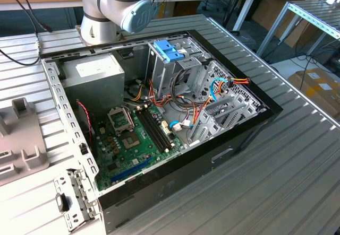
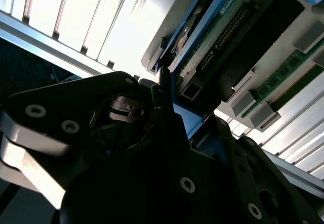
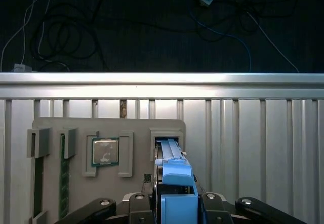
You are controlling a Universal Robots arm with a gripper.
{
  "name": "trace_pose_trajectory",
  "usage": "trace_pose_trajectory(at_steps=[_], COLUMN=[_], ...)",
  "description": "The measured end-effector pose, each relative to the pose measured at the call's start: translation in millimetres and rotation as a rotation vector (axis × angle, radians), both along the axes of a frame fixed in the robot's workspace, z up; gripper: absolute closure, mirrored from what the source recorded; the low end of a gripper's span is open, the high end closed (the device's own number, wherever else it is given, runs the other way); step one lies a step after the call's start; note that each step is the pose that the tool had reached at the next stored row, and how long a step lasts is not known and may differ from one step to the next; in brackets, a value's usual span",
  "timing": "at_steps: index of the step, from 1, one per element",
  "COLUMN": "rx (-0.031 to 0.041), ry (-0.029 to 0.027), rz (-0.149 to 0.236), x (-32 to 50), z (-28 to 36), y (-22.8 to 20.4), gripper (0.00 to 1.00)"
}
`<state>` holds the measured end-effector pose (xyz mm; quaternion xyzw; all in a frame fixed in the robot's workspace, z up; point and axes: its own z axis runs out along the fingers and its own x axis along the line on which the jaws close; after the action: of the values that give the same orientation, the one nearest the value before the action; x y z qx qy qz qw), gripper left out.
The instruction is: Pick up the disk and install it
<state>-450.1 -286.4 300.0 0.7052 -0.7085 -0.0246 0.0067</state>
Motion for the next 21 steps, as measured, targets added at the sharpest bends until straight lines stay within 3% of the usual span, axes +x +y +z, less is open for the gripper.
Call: trace_pose_trajectory(at_steps=[21], rx=[0.0], ry=[-0.0001], rz=[0.0], x=[0.0], z=[15.5], y=[0.2], gripper=[0.63])
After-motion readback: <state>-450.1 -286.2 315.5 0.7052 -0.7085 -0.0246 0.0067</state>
